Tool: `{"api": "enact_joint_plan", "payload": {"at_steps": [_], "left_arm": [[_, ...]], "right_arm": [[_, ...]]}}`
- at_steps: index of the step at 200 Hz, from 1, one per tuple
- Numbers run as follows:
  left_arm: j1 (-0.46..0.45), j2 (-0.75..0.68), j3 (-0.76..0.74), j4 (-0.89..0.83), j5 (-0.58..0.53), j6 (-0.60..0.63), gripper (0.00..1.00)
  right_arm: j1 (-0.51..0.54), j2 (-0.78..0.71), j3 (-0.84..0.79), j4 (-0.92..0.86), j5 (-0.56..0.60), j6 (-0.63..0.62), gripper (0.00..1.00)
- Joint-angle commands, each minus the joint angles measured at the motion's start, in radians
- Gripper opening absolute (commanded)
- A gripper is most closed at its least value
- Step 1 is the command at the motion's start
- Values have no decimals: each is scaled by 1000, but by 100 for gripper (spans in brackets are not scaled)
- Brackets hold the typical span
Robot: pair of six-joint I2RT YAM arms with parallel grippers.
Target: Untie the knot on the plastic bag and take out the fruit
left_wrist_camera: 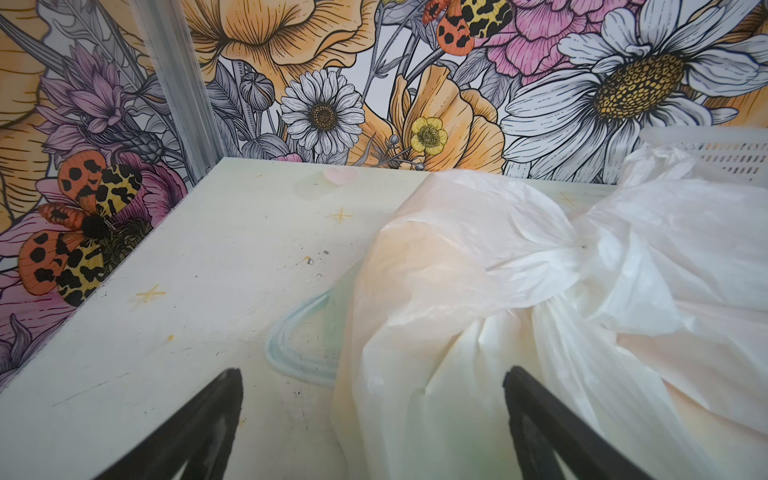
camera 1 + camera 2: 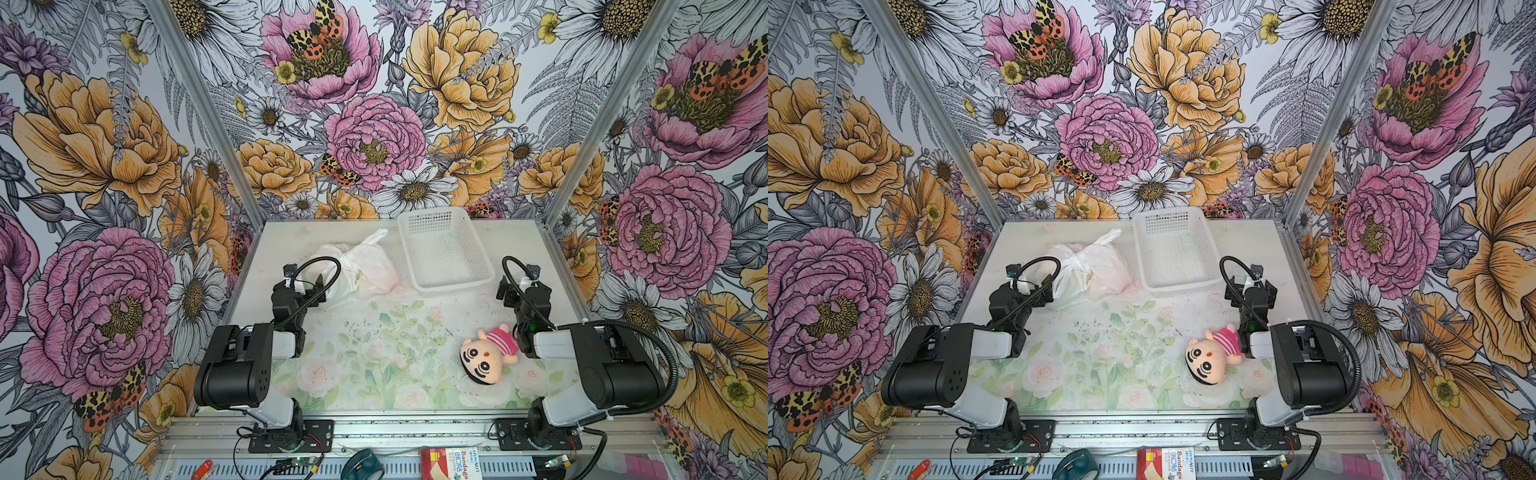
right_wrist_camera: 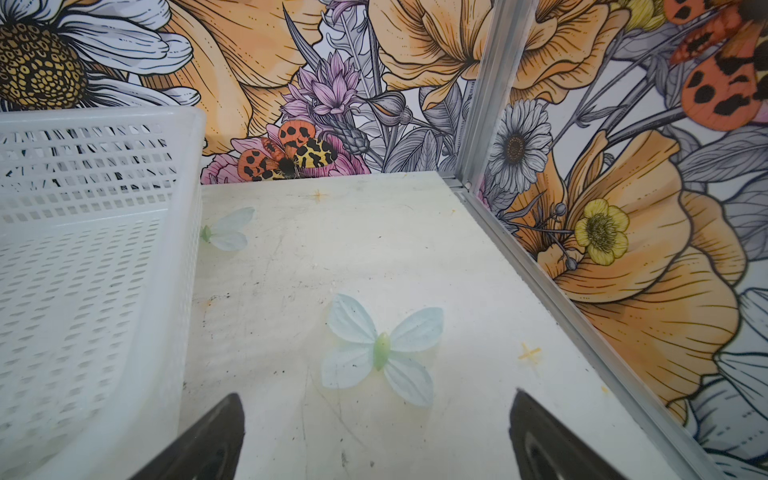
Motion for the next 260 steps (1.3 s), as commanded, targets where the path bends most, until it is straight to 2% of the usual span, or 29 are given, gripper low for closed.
{"api": "enact_joint_plan", "payload": {"at_steps": [1, 16, 29, 47, 60, 70, 84, 108, 112, 121, 129, 137, 146, 158, 178, 192, 208, 220, 229, 240, 249, 260], "left_arm": [[-5, -3, 14, 8, 2, 12, 99], [-5, -5, 11, 14, 2, 13, 99], [-9, -55, -4, 4, -17, 11, 99], [-39, -249, 57, -259, -174, -4, 99], [-61, -366, 113, -425, -217, -18, 98], [-87, -437, 113, -453, -273, -26, 99], [-101, -527, 89, -455, -285, -102, 99], [-87, -667, 130, -585, -233, -319, 99], [-82, -685, 152, -637, -189, -362, 98], [-67, -714, 210, -777, -95, -412, 99], [-60, -726, 236, -815, -1, -406, 99], [-58, -741, 251, -859, 16, -441, 99], [-57, -765, 241, -891, -11, -501, 99], [-32, -809, 200, -874, -25, -591, 99], [30, -866, 149, -809, 15, -704, 99], [32, -889, 180, -897, -45, -738, 99], [32, -893, 188, -929, -65, -751, 98], [33, -871, 205, -943, -40, -729, 99], [33, -846, 218, -953, -18, -715, 99], [31, -810, 226, -949, 4, -709, 99], [26, -773, 236, -947, 16, -707, 98], [22, -716, 256, -948, 39, -703, 97]], "right_arm": [[8, 5, 14, 20, 3, -10, 99], [11, 0, 7, 33, 7, -15, 99], [27, -58, -2, 9, 74, -12, 99], [33, -211, 54, -228, 152, 15, 100], [33, -290, 64, -277, 190, 44, 99], [32, -338, 44, -266, 214, 72, 100], [28, -411, 21, -267, 248, 156, 99], [3, -548, 38, -357, 123, 314, 100], [-2, -569, 56, -401, 90, 335, 100], [-11, -609, 110, -492, -4, 328, 100], [-20, -644, 163, -604, -97, 301, 99], [-24, -673, 185, -691, -150, 293, 99], [-25, -709, 156, -663, -161, 337, 99], [-48, -756, 125, -664, -157, 522, 99], [-77, -744, 120, -478, -452, 607, 100], [-67, -700, 203, -479, -562, 657, 99], [-20, -666, 305, -625, -553, 666, 99], [33, -664, 349, -735, -515, 586, 100], [83, -682, 343, -792, -444, 531, 100], [137, -713, 274, -762, -375, 477, 99], [164, -737, 232, -751, -306, 497, 100], [166, -742, 238, -746, -334, 489, 99]]}}
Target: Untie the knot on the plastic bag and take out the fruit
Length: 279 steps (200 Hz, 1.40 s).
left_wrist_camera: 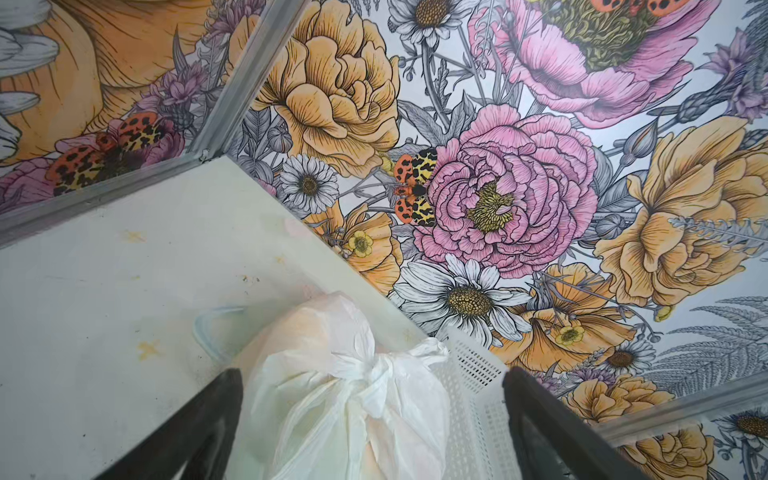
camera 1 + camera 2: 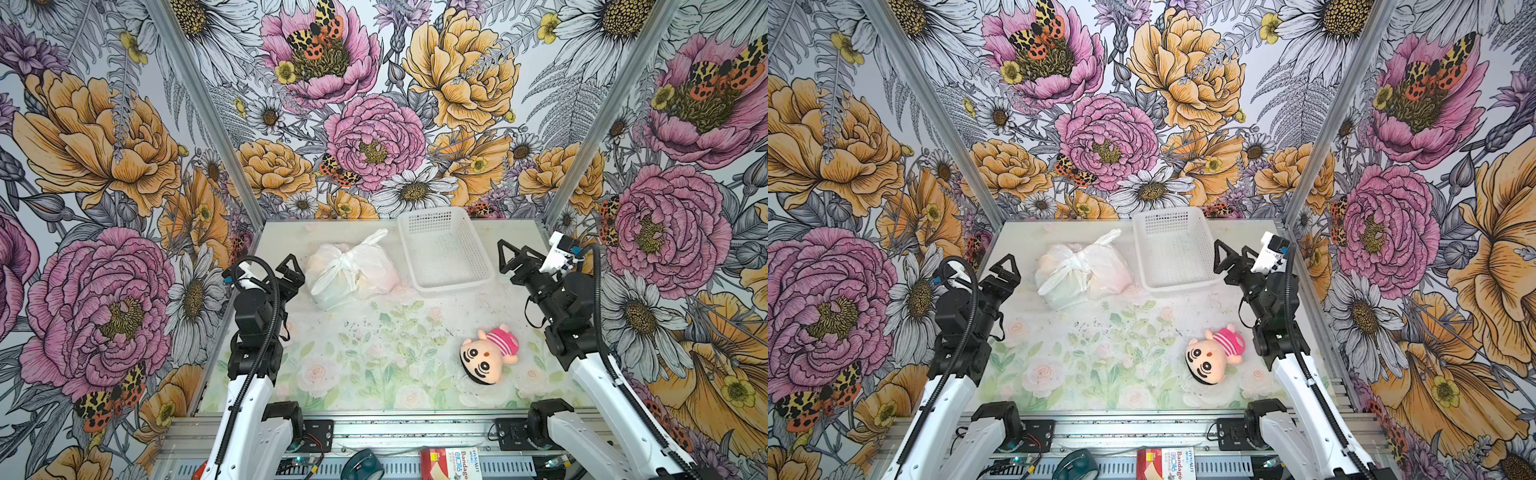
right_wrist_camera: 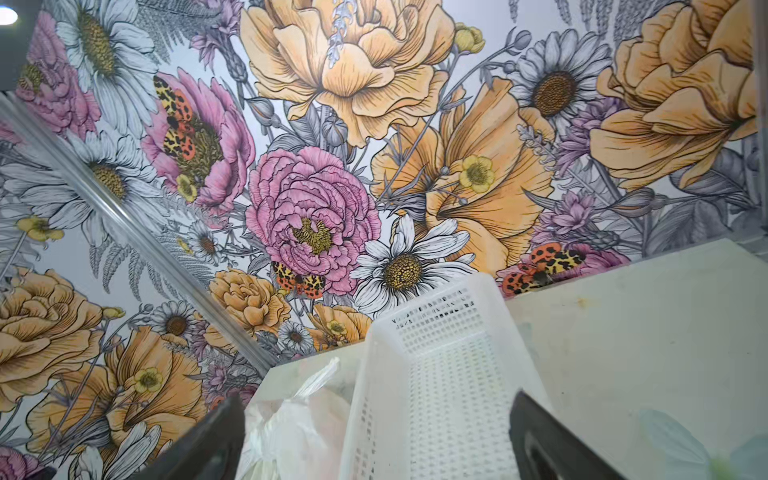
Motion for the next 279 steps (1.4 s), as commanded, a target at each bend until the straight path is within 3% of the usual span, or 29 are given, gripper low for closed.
{"api": "enact_joint_plan", "payload": {"at_steps": [1, 19, 90, 155, 199, 211, 228, 244, 251, 279], "left_arm": [[-6, 90, 50, -33, 67, 0, 97], [-27, 196, 109, -60, 100, 23, 94], [-106, 618, 358, -265, 117, 98, 86], [-113, 775, 434, -313, 92, 148, 85], [-123, 860, 477, -332, 2, 186, 88], [-122, 893, 495, -332, 24, 192, 72], [-126, 920, 510, -333, 34, 194, 29], [-133, 911, 508, -339, -2, 194, 6], [-138, 897, 505, -343, -21, 194, 0], [-177, 805, 478, -343, -93, 191, 0]], "right_arm": [[25, -28, -35, -60, 59, -48, 99], [40, -22, 11, -119, 62, -62, 94], [67, 22, 24, -124, 72, -75, 93], [83, 59, 43, -132, 68, -84, 93], [86, 79, 53, -142, 72, -86, 93], [87, 84, 55, -142, 69, -87, 92], [90, 89, 58, -144, 68, -86, 92], [92, 91, 59, -146, 68, -87, 91], [92, 90, 60, -145, 69, -89, 91], [93, 91, 61, -148, 75, -93, 90]]}}
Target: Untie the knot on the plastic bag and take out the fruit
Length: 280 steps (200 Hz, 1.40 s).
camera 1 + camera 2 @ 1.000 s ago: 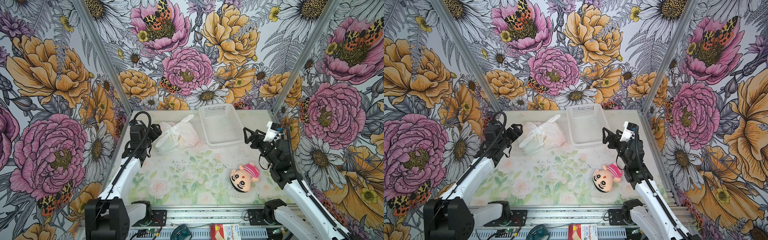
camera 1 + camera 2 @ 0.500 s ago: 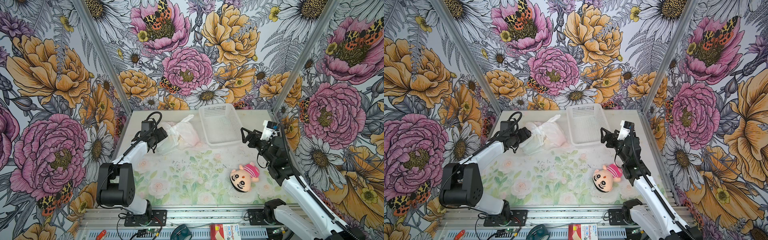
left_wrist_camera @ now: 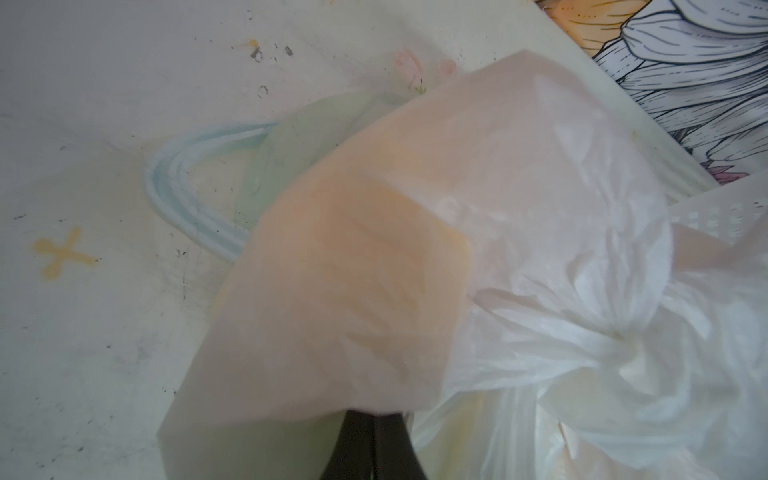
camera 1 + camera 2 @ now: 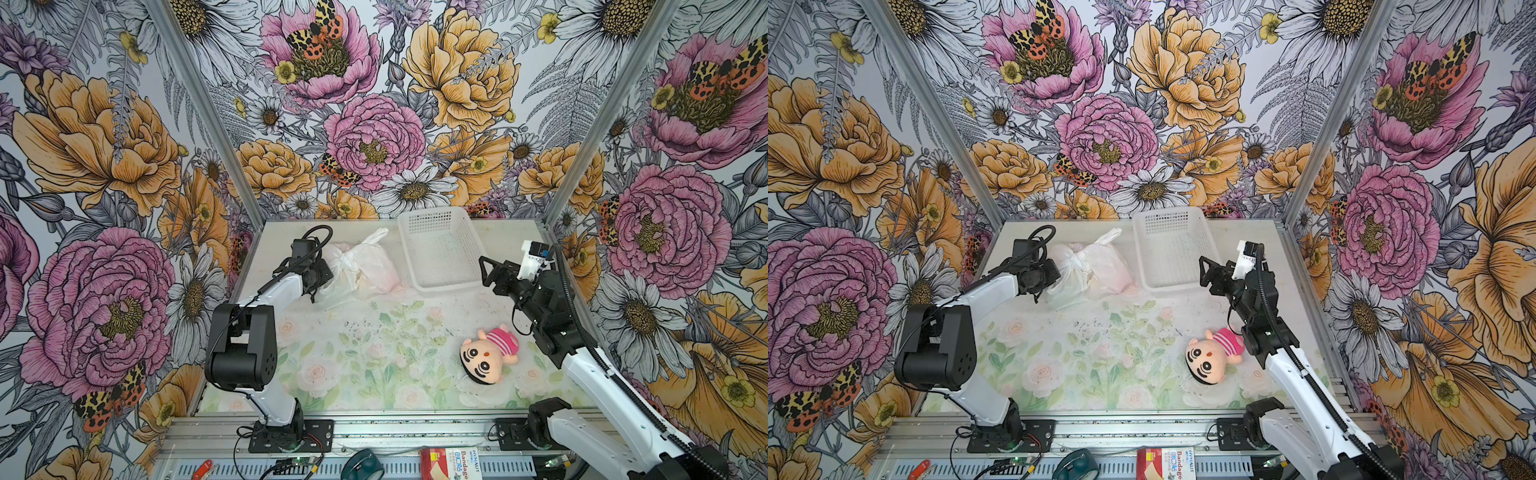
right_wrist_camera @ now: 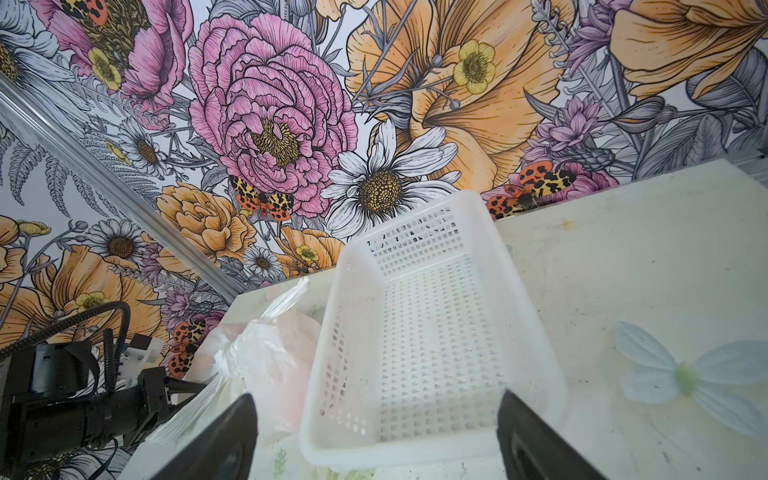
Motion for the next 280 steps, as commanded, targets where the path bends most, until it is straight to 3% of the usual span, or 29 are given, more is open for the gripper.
{"api": "enact_joint_plan", "payload": {"at_steps": [1, 72, 95, 119, 183, 188, 205, 238, 262, 280], "left_arm": [[-40, -100, -8, 1, -89, 12, 0], [-231, -421, -141, -19, -311, -15, 0], [-274, -541, -209, -18, -451, -47, 0], [-273, -601, -243, 12, -435, -47, 0], [-273, -601, -208, 23, -394, 22, 0], [-272, -591, -204, 21, -390, 22, 7], [-267, -552, -201, 22, -390, 11, 42], [-194, -491, -198, -10, -388, -21, 78], [-107, -439, -196, -7, -313, -27, 95], [-90, -378, -176, -6, -264, -22, 99]], "right_arm": [[7, 3, 36, -1, 14, -18, 90], [29, 33, 38, 5, 48, -61, 89], [44, 69, 58, -4, 49, -69, 88], [81, 92, 74, -6, 47, -88, 88], [280, 216, 169, -29, 53, -214, 89], [296, 233, 180, -33, 55, -222, 90], [346, 294, 216, -49, 55, -237, 91], [432, 432, 311, -79, 59, -251, 93], [479, 506, 364, -102, 59, -255, 92], [501, 522, 365, -102, 79, -262, 92]]}}
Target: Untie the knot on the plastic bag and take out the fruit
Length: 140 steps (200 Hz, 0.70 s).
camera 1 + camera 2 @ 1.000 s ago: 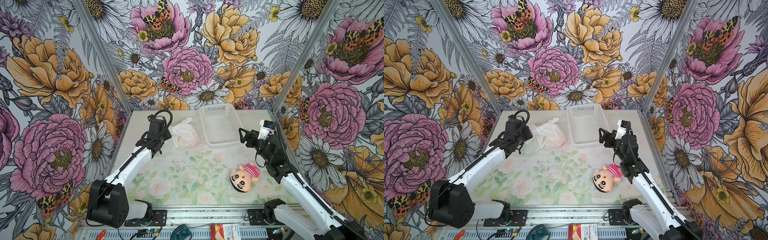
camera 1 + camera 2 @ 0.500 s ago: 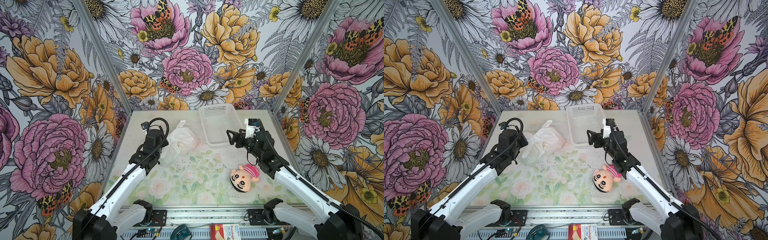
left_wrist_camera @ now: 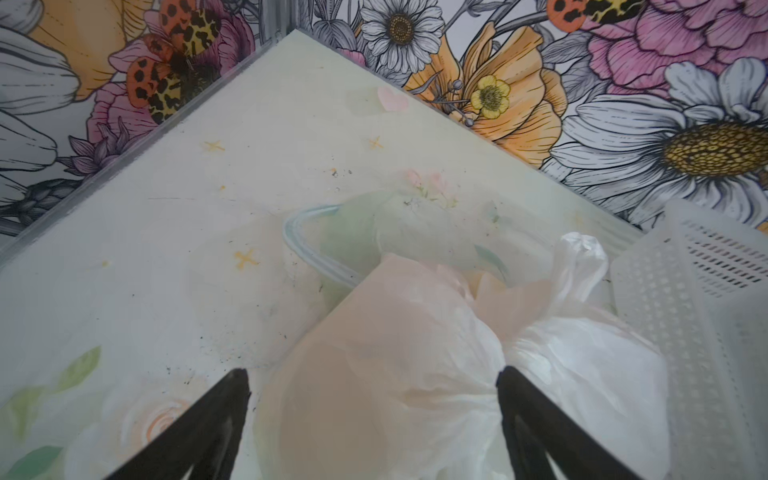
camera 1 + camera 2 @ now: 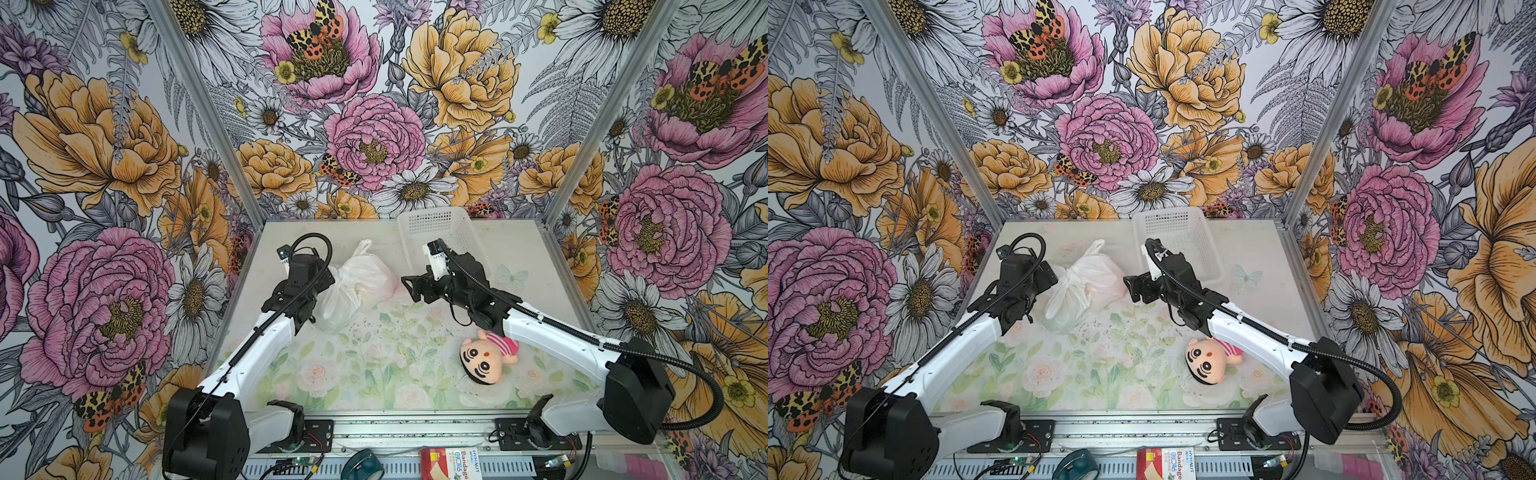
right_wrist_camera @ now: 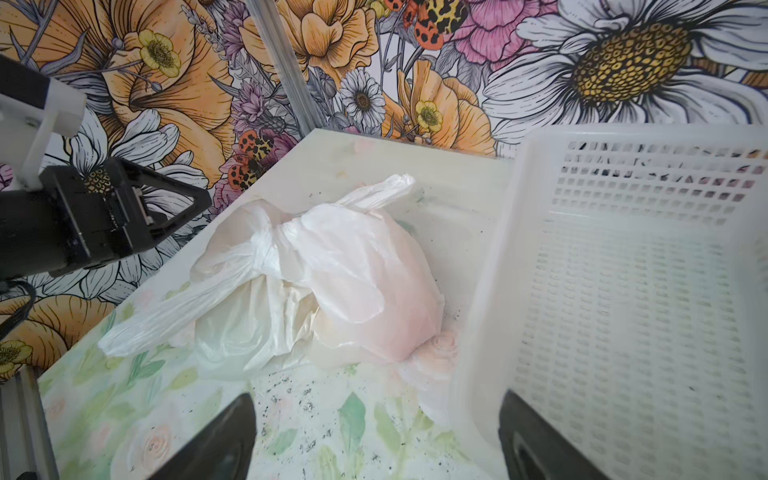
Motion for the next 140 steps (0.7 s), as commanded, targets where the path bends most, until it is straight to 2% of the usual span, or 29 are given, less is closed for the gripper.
{"api": "enact_joint_plan", "payload": {"at_steps": [1, 21, 36, 44, 70, 81, 99, 140], "left_arm": [[22, 62, 49, -5, 90, 3, 99], [18, 146, 85, -6, 146, 11, 97], [23, 200, 104, -6, 191, 12, 86], [27, 222, 114, -6, 208, 12, 73], [16, 231, 125, -6, 228, 16, 13], [-3, 212, 125, -5, 210, 26, 1], [-50, 173, 126, -4, 163, 50, 0], [-220, 64, 120, 20, -64, 137, 0]], "right_arm": [[27, 13, 33, -23, 31, -26, 93], [30, 17, 25, -22, 50, -20, 94], [30, 20, 20, -21, 67, -19, 94], [30, 20, 16, -20, 78, -18, 94], [30, 19, 4, -9, 101, -11, 94], [31, 16, -1, -6, 110, -8, 94], [30, 9, -9, -1, 126, -5, 94], [29, -31, -39, 16, 169, -1, 94]]}}
